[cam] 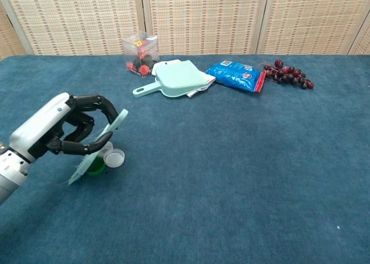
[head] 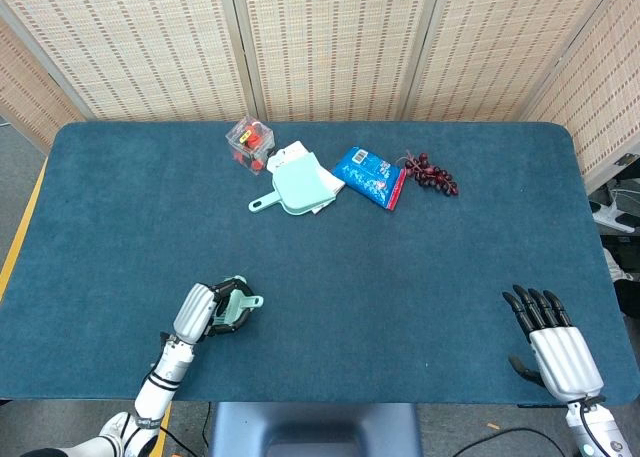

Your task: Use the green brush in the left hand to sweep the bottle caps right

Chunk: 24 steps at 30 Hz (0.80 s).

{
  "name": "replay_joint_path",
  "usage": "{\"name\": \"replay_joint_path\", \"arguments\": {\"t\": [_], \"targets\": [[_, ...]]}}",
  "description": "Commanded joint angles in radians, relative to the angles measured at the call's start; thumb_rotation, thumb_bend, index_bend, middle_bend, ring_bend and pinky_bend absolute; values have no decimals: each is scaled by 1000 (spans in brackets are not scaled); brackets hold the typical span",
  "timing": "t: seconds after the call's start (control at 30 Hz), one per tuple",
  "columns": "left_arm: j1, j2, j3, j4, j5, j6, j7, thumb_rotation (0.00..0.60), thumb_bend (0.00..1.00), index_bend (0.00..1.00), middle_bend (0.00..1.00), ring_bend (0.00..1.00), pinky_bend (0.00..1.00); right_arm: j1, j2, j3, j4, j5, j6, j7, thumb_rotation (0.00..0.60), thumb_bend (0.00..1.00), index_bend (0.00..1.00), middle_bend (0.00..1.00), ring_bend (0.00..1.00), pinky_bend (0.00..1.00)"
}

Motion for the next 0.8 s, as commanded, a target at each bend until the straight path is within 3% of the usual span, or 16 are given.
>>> {"name": "replay_joint_path", "arguments": {"t": [0.03,0.53,0.67,0.8], "targets": [[-21,-22,0,-9,7,-15,12,600,819,761,920,840,939,0,4,-2,0,-4,0,8,600,189,0,0,0,0],[-114,-86,-4,-80,64,-8,105,600,821,761,920,839,939,-1,31,0,3,-17,19,72,600,189,0,0,0,0],[-120,-40,-15,-113,82,39,150,600,821,761,920,840,939,-3,34,-1,6,-17,21,78,600,189,0,0,0,0],[-107,67,-27,-184,103,112,244,600,821,761,921,850,940,-4,35,-1,4,-17,22,74,600,189,0,0,0,0]]}}
